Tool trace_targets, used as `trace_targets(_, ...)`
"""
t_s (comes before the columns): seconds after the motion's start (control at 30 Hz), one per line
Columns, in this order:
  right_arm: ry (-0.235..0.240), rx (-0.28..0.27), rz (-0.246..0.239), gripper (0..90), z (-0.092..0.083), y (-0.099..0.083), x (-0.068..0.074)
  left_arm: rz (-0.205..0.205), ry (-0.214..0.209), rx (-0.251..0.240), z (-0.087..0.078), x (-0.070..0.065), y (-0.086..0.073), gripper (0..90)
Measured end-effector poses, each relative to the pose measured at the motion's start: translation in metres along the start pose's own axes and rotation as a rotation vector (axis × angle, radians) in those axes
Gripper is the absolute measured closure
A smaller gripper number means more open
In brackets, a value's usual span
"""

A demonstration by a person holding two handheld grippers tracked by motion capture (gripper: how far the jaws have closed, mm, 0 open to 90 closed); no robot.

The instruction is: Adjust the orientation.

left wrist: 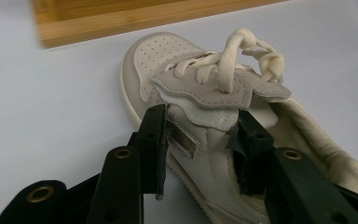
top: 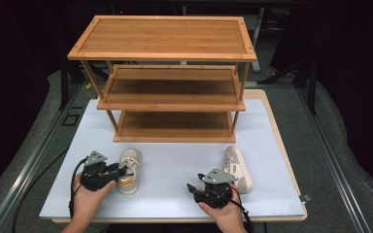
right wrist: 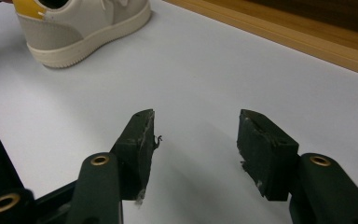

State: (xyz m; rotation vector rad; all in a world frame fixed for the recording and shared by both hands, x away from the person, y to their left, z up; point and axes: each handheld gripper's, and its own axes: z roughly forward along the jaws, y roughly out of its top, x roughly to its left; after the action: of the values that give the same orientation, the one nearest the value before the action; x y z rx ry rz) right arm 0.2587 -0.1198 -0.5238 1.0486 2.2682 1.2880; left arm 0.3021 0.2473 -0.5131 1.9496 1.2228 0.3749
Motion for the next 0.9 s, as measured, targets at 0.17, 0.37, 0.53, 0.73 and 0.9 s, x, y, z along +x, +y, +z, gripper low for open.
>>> trace_targets(0.17,-0.007,-0.006,0.001,46.9,-0.003,0.001,-0.002,0.035,-0.058,0.008,0.014,-0.017,0.009,60.5)
trace_targets(0.37,-0.007,-0.015,0.005,46.9,-0.005,0.002,-0.004,0.042,-0.065,-0.005,0.021,-0.026,0.009,60.4)
trace_targets(0.53,-0.011,-0.014,-0.001,46.7,-0.004,0.003,-0.002,0.046,-0.071,-0.023,0.022,-0.027,0.006,59.6)
trace_targets(0.73,-0.032,-0.015,-0.010,46.7,-0.006,0.003,0.000,0.013,-0.153,-0.049,0.021,-0.016,0.001,54.9)
trace_targets(0.9,-0.044,-0.039,0.006,46.7,-0.011,0.004,-0.005,0.022,-0.159,-0.065,0.017,-0.012,-0.001,49.8)
